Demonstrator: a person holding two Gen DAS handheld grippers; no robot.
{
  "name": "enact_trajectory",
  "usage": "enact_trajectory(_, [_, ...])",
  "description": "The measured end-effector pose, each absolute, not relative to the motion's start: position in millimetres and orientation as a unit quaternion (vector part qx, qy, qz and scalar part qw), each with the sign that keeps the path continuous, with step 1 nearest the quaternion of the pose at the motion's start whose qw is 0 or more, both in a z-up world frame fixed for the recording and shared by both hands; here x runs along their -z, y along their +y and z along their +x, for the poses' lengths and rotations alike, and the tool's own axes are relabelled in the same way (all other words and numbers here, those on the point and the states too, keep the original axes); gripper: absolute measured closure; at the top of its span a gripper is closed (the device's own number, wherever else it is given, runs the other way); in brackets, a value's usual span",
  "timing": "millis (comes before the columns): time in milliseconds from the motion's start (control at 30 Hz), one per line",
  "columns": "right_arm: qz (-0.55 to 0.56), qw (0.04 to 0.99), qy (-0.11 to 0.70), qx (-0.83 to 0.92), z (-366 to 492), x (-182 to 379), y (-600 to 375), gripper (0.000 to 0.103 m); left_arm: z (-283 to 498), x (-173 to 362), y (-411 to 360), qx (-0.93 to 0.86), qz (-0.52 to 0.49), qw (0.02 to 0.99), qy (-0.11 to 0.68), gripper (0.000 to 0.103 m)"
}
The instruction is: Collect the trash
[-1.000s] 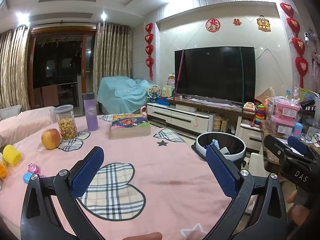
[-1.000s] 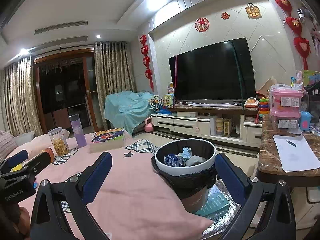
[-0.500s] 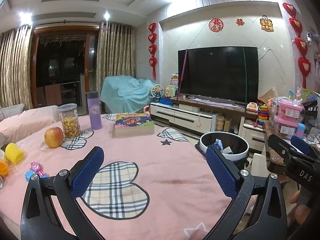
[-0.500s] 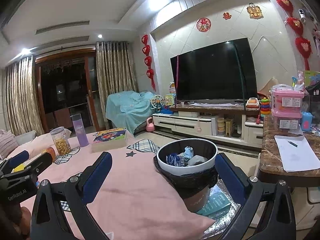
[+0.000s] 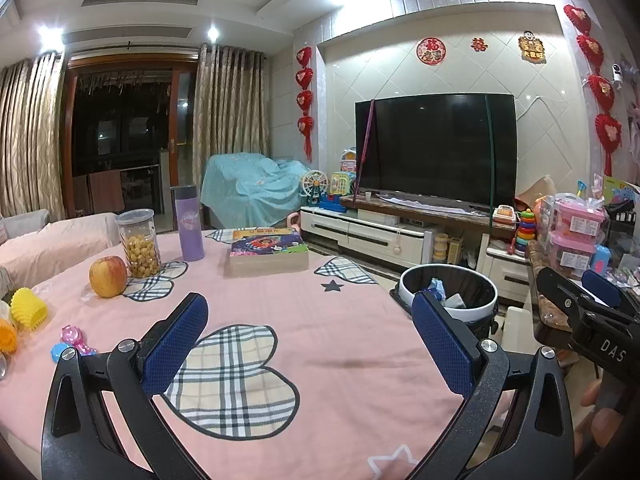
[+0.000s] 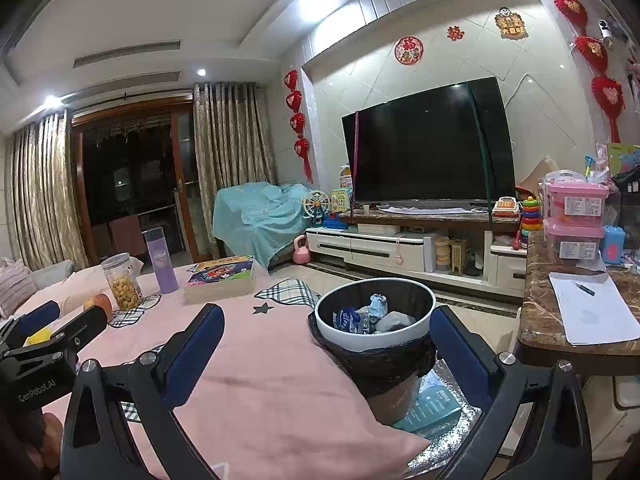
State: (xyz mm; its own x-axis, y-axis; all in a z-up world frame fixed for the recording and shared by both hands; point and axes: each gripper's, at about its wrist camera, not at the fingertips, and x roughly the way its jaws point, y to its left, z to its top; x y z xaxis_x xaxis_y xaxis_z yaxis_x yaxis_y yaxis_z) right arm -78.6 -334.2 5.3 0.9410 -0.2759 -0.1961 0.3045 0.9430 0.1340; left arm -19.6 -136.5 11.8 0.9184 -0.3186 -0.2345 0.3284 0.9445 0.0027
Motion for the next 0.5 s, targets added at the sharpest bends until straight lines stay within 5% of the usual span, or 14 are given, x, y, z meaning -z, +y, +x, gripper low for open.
enact_trajectory(500, [0.081,0.982,0.088,0.146,-79.1,-5.7,-333.0,0.0,-21.1,-12.1,-137.5,0.165,0.022,0.979,0.118,0.0])
